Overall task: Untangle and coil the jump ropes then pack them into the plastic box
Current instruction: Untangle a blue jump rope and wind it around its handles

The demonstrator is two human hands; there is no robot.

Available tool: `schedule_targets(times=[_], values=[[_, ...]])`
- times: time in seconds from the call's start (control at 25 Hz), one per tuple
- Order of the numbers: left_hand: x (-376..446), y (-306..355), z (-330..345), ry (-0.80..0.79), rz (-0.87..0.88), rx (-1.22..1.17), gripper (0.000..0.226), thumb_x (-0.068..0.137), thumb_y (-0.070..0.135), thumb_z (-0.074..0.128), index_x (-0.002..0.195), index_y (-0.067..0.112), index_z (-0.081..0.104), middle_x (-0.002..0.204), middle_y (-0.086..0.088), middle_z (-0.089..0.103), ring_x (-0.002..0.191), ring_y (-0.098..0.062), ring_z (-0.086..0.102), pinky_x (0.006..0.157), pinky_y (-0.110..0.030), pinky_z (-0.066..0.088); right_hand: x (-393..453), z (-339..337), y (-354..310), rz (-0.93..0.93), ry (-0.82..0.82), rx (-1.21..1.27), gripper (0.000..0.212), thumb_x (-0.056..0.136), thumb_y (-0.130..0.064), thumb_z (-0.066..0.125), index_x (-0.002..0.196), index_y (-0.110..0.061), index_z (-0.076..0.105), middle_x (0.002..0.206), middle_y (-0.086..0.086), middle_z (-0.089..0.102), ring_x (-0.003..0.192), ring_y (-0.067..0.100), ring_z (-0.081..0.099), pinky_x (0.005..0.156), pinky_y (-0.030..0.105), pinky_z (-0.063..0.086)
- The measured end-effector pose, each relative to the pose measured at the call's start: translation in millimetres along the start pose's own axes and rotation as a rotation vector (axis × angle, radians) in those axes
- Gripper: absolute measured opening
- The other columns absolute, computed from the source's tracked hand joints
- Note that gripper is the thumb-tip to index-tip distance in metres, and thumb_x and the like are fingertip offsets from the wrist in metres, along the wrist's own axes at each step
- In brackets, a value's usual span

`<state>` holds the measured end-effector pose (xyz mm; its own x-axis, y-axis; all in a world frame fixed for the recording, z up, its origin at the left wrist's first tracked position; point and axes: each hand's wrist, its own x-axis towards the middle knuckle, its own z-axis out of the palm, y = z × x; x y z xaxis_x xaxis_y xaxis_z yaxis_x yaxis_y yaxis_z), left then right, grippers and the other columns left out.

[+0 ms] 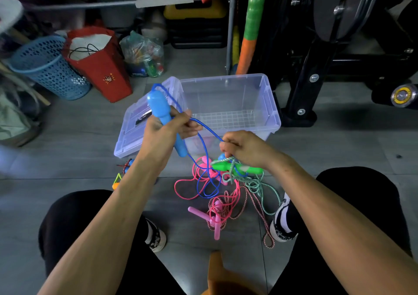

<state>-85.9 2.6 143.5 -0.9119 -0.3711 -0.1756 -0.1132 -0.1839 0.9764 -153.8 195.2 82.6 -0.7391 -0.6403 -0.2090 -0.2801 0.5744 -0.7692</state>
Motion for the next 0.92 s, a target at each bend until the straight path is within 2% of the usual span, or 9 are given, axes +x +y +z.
schedule_targets(times=[0.16,0.28,0.36,0.48,0.56,0.64,0.76,0.84,0.92], values=[[6.3,5.1,-14.0,0.194,0.029,-0.198,0.024,0.090,0.001,0.059,0.069,0.011,0.051,0.058,-0.008,0.062,0.063,-0.027,0.069,0.068,-0.037,0.058,3.9,1.8,9.5,0.044,0.045,-0.231,0.021,0.093,-0.019,0.050,0.078,-0.009,0.060,0.083,0.010,0.069,0.082,0.029,0.060,0.078,0.042,0.049],[14.6,-8.3,-28.2,0.261,-0.174,0.293,0.014,0.090,0.013,0.062,0.076,0.011,0.059,0.069,-0.010,0.069,0.052,-0.017,0.065,0.060,-0.031,0.051,5.7,-2.7,0.1,0.013,0.128,-0.199,0.022,0.095,-0.021,0.050,0.078,-0.010,0.059,0.080,0.013,0.068,0.080,0.033,0.060,0.073,0.042,0.050],[13.4,-21.0,-34.0,0.130,-0.346,0.677,0.020,0.092,0.030,0.060,0.079,0.015,0.061,0.075,-0.010,0.069,0.054,-0.022,0.067,0.052,-0.026,0.046,6.6,-7.1,-6.2,-0.028,0.166,-0.207,0.028,0.096,-0.024,0.051,0.071,-0.012,0.053,0.069,0.010,0.063,0.071,0.031,0.056,0.065,0.041,0.047],[9.3,-29.7,-32.8,0.039,-0.311,0.993,0.029,0.092,0.040,0.056,0.080,0.013,0.058,0.059,-0.004,0.058,0.059,-0.026,0.070,0.049,-0.023,0.045,5.7,-11.9,-10.7,-0.093,0.116,-0.267,0.032,0.098,-0.026,0.051,0.068,-0.018,0.045,0.059,0.000,0.049,0.065,0.028,0.047,0.063,0.042,0.042],[9.1,-29.6,-25.5,0.068,-0.077,0.984,0.026,0.092,0.037,0.059,0.088,0.011,0.064,0.060,-0.003,0.055,0.059,-0.027,0.061,0.054,-0.026,0.040,3.2,-10.4,-13.0,-0.121,0.031,-0.323,0.024,0.099,-0.027,0.050,0.079,-0.015,0.056,0.064,-0.003,0.049,0.069,0.023,0.046,0.067,0.041,0.043],[3.1,-25.4,-12.8,-0.073,0.089,0.845,0.019,0.093,0.032,0.062,0.100,0.016,0.069,0.059,0.008,0.050,0.053,-0.013,0.045,0.054,-0.022,0.036,0.9,-7.9,-19.9,-0.186,-0.003,-0.315,0.020,0.100,-0.024,0.050,0.090,-0.012,0.063,0.068,-0.006,0.048,0.069,0.016,0.042,0.067,0.034,0.037],[-6.6,-24.6,1.5,-0.353,0.024,0.752,0.021,0.095,0.027,0.061,0.076,0.020,0.067,0.047,0.013,0.050,0.042,-0.001,0.039,0.050,-0.016,0.036,-0.1,-9.6,-31.7,-0.221,0.045,-0.231,0.016,0.098,-0.018,0.052,0.090,-0.014,0.065,0.061,-0.012,0.045,0.056,0.011,0.039,0.057,0.022,0.030],[-5.6,-21.2,4.2,-0.268,-0.010,0.613,0.034,0.094,0.025,0.062,0.062,0.016,0.056,0.050,0.009,0.051,0.043,-0.007,0.042,0.050,-0.022,0.036,0.2,-11.0,-28.5,-0.196,0.058,-0.241,0.017,0.097,-0.017,0.053,0.083,-0.014,0.061,0.059,-0.009,0.048,0.056,0.010,0.043,0.055,0.022,0.032],[-0.8,-10.1,2.0,-0.050,0.004,0.348,0.033,0.093,0.020,0.061,0.062,0.013,0.053,0.052,0.002,0.047,0.046,-0.013,0.039,0.049,-0.024,0.035,-1.5,-9.5,-17.7,-0.169,0.074,-0.260,0.016,0.097,-0.015,0.052,0.084,-0.008,0.061,0.068,0.002,0.057,0.066,0.020,0.049,0.063,0.033,0.036]])
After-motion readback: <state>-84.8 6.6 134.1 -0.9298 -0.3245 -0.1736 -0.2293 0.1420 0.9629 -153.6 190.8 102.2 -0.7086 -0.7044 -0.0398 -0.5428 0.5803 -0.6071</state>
